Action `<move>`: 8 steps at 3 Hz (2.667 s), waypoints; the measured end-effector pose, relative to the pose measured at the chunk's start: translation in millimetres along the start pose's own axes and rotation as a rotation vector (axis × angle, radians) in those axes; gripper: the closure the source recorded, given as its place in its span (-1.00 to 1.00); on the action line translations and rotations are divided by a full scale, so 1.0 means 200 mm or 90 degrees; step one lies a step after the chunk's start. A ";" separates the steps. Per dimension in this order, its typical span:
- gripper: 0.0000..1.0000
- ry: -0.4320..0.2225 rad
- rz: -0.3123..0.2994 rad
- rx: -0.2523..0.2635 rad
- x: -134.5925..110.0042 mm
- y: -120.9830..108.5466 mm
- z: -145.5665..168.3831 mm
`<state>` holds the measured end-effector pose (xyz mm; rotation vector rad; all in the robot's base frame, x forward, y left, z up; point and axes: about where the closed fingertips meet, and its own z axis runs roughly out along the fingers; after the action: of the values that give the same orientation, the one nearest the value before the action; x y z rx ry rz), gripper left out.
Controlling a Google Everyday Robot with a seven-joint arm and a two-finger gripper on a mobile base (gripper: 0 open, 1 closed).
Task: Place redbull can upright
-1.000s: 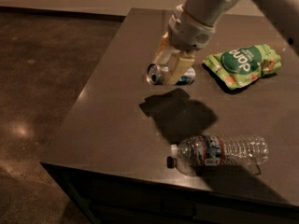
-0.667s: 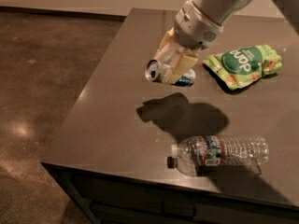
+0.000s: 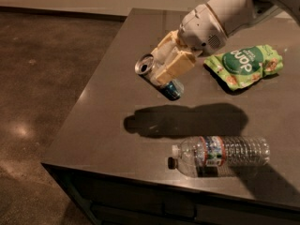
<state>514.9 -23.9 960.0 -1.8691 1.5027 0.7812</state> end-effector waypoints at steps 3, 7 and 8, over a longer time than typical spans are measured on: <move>1.00 -0.176 0.085 0.043 -0.10 -0.01 0.06; 1.00 -0.322 0.152 0.134 -0.03 -0.15 0.15; 1.00 -0.356 0.160 0.142 -0.02 -0.19 0.16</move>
Offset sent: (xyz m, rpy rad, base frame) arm -0.0028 0.0204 0.0164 0.3332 0.1345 -0.1189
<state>550.1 8.4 946.0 -1.1777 1.3956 1.0923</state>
